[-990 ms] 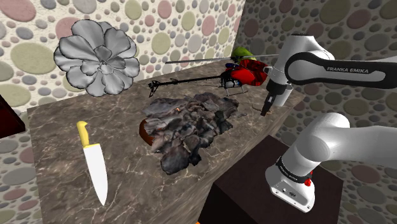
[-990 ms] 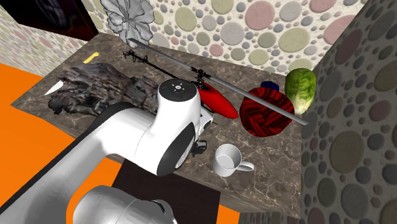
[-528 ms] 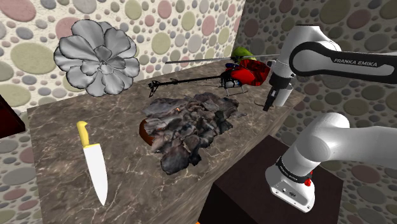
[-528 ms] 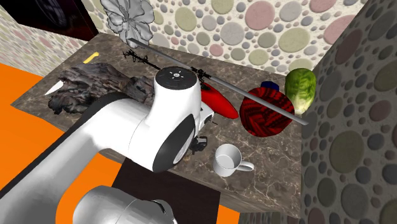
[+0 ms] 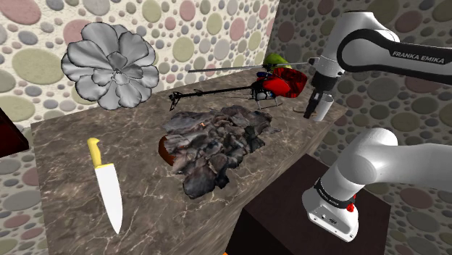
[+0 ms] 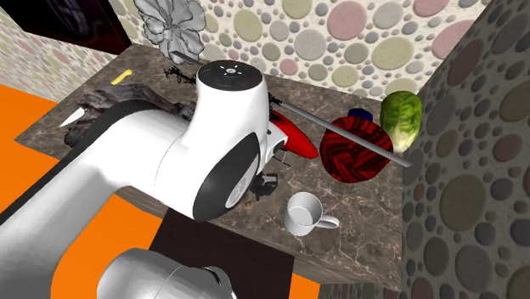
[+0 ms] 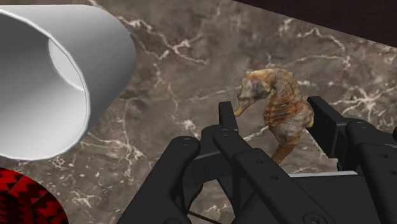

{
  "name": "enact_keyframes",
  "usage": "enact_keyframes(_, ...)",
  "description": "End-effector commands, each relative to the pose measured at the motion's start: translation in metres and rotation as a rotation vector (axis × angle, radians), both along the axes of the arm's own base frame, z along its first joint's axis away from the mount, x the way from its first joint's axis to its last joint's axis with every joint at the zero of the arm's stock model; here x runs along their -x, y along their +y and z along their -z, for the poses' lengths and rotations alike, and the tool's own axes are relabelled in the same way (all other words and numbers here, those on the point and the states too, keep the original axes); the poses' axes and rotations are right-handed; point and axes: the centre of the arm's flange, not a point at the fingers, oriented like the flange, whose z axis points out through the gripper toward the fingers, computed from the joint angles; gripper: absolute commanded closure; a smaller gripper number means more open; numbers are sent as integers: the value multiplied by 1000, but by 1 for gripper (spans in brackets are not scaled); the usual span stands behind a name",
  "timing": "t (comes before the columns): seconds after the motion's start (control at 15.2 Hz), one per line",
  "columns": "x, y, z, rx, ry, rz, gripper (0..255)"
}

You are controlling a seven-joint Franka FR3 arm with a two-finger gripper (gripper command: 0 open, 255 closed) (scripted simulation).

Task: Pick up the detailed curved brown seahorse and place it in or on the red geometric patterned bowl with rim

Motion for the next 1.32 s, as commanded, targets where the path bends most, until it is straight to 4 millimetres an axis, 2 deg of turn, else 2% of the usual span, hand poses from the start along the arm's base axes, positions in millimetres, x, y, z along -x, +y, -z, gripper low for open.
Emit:
enact_keyframes(0.0,0,0,-12,0,0,0,255)
enact_keyframes(1.06,0,0,-92,0,0,0,255)
enact_keyframes(1.25,-24,-31,-93,0,0,0,255)
